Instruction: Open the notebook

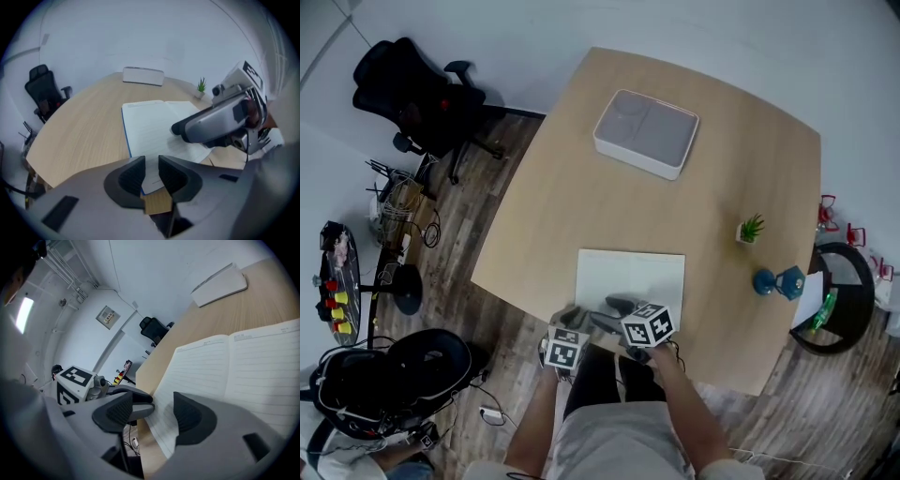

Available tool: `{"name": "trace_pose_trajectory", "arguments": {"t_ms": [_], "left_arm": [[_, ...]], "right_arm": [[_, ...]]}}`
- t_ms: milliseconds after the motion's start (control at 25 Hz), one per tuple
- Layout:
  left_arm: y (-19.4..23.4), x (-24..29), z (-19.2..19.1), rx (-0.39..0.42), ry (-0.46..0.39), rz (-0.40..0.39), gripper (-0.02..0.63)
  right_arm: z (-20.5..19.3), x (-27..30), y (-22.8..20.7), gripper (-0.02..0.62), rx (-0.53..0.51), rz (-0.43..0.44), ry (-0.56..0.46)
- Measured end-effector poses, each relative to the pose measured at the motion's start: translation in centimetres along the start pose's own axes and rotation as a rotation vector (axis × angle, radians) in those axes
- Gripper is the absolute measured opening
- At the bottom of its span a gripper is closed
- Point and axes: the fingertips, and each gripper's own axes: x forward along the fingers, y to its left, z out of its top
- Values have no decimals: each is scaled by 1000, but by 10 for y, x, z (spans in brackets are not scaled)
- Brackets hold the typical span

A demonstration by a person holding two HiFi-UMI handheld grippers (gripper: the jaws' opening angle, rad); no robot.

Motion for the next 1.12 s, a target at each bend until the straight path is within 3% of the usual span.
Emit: {"name": "trace_pose_trajectory", "arguments": {"t_ms": [80, 360, 640, 880, 1120], "left_arm": [[-1, 3, 2, 50, -7, 25, 83], [-1, 5, 4, 88, -5, 45, 83], [-5, -3, 4, 83, -17, 42, 85], [-14, -43, 4, 77, -80, 16, 89], [-36, -99, 0, 29, -174, -26, 89]], "right_arm": [[0, 0, -2, 256, 5, -2, 4], [2, 0, -3, 257, -2, -1, -7], [11, -19, 4, 286, 22, 17, -146], [6, -60, 22, 298, -76, -155, -228], [-21, -115, 42, 299, -96, -326, -346]]}}
